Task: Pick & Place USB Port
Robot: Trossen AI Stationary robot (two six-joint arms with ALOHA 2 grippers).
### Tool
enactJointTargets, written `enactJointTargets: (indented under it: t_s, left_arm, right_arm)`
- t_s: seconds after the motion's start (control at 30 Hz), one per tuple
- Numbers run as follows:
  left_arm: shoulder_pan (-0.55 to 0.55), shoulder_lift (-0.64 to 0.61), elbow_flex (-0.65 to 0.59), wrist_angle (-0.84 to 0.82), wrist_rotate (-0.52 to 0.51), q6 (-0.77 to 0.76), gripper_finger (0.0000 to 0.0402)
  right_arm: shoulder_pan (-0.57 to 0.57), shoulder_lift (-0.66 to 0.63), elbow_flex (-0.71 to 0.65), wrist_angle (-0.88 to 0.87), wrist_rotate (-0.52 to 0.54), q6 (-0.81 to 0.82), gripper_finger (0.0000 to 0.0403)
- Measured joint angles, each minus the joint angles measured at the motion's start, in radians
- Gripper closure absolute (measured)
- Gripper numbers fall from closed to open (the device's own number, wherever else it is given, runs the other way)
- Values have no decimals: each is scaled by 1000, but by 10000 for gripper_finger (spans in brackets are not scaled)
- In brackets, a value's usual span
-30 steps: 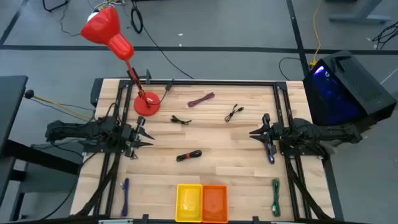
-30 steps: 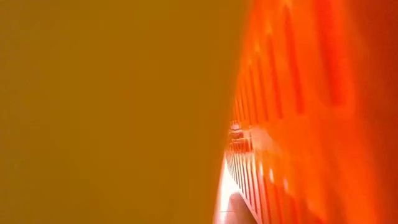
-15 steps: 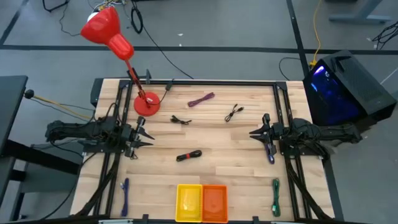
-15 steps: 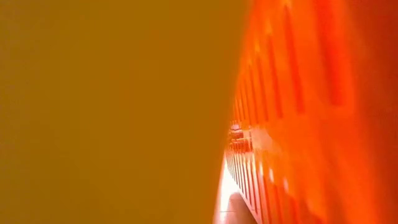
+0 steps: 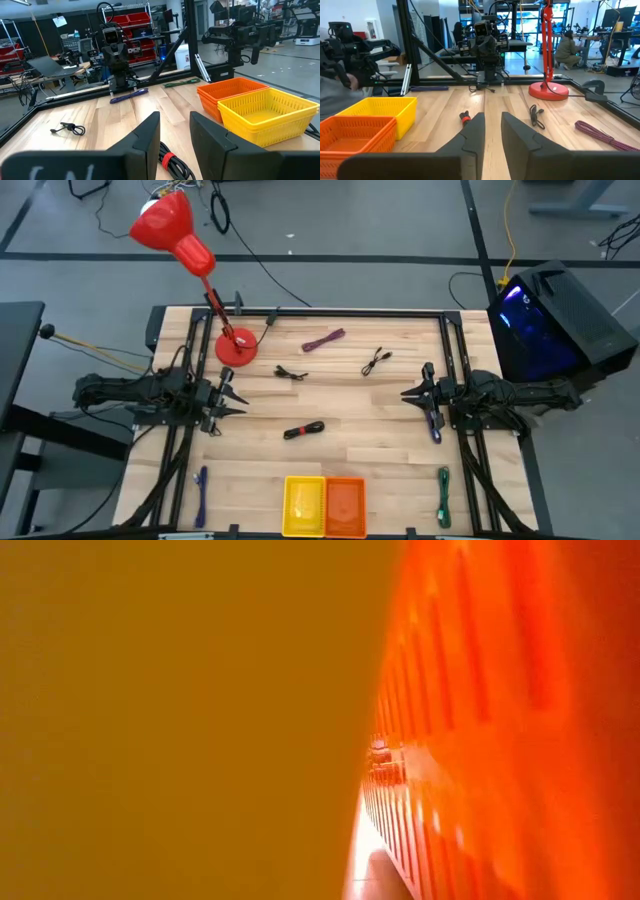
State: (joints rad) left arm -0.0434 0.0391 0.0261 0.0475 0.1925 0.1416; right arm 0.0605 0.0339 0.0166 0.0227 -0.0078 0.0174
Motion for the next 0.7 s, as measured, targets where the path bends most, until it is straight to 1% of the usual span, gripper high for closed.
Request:
enactJointTargets:
  t_s: [0.07,0.2,0.4,0.5,0.7]
  left_arm:
    - [0,0,0,2,0,10,289]
    - [0,0,0,19,1,131,289]
    - [0,0,0,18,-1,126,289]
    - [0,-1,0,34,-27,126,289]
    - [0,0,0,68,-42,105,289]
  right_arm:
    - [0,0,0,0,0,0,337]
    - [0,0,0,0,0,0,337]
    - [0,0,0,0,0,0,337]
    - [0,0,0,0,0,0,337]
    - [0,0,0,0,0,0,337]
